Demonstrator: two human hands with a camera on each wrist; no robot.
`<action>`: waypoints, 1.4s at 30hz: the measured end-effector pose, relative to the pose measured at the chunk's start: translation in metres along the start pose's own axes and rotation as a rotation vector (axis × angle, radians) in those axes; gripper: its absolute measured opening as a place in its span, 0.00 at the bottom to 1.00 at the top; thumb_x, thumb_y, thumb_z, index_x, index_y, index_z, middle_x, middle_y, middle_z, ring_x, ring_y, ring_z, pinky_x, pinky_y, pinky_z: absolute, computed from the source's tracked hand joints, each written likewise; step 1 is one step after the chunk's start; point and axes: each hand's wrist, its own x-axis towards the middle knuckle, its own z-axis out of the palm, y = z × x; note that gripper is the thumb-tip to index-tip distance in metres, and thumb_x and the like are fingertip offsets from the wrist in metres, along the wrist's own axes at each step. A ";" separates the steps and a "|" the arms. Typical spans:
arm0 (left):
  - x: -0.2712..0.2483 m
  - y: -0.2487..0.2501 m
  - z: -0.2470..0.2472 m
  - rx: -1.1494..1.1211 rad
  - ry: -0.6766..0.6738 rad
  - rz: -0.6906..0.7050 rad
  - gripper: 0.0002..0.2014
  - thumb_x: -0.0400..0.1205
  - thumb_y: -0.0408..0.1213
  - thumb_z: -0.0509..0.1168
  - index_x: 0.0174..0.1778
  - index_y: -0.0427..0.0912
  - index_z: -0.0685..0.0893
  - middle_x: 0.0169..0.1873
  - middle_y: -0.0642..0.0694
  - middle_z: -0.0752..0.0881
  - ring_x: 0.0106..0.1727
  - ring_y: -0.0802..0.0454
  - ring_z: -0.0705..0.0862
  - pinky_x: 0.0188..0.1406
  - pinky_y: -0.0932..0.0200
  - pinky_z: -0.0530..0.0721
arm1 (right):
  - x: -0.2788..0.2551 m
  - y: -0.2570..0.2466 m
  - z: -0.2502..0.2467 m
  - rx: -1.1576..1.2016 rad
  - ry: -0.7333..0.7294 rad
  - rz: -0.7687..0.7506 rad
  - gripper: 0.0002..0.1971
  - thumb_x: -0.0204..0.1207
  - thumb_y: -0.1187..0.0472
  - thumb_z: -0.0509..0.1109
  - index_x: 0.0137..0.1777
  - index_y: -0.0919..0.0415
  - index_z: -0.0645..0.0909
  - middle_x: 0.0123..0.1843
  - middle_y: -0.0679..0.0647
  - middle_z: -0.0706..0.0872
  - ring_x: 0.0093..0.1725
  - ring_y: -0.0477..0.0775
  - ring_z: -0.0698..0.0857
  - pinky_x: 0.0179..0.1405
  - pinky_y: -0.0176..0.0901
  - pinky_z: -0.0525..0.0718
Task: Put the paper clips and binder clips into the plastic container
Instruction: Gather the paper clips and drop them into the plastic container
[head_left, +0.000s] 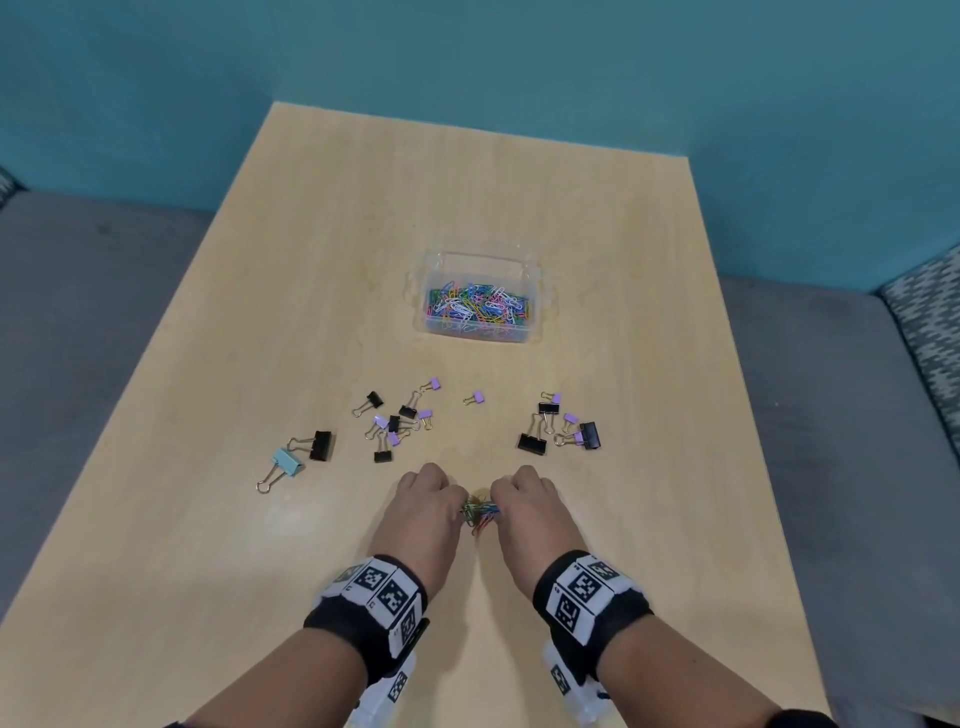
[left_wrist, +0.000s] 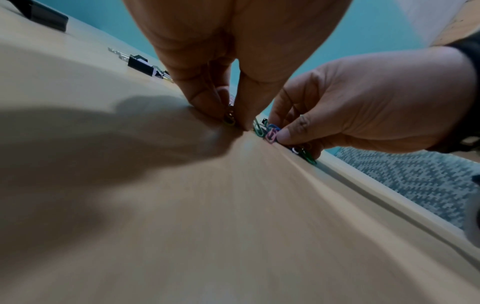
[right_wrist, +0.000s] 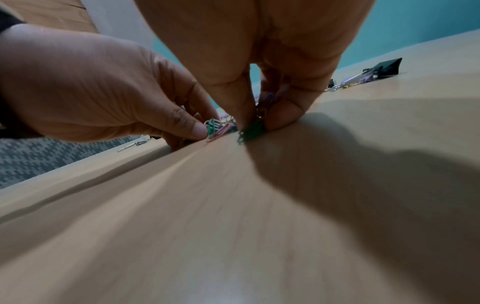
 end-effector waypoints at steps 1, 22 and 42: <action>0.000 0.000 -0.001 0.030 -0.025 0.009 0.11 0.64 0.27 0.77 0.32 0.46 0.84 0.36 0.50 0.77 0.34 0.52 0.71 0.25 0.60 0.73 | 0.000 0.001 -0.002 -0.009 -0.020 -0.003 0.14 0.71 0.75 0.58 0.52 0.57 0.72 0.57 0.55 0.72 0.46 0.53 0.64 0.40 0.44 0.65; 0.027 -0.011 -0.060 -0.976 -0.337 -0.586 0.05 0.67 0.25 0.69 0.28 0.36 0.86 0.25 0.39 0.82 0.26 0.49 0.81 0.35 0.52 0.86 | 0.022 0.025 -0.056 0.759 -0.279 0.267 0.11 0.72 0.72 0.68 0.33 0.57 0.81 0.27 0.49 0.77 0.22 0.47 0.78 0.28 0.45 0.84; 0.200 -0.007 -0.136 -0.538 0.078 -0.238 0.12 0.74 0.34 0.71 0.54 0.43 0.87 0.47 0.47 0.89 0.42 0.45 0.88 0.52 0.50 0.85 | 0.183 0.017 -0.179 0.182 0.179 0.143 0.12 0.73 0.58 0.70 0.57 0.57 0.83 0.52 0.55 0.86 0.52 0.58 0.83 0.49 0.42 0.77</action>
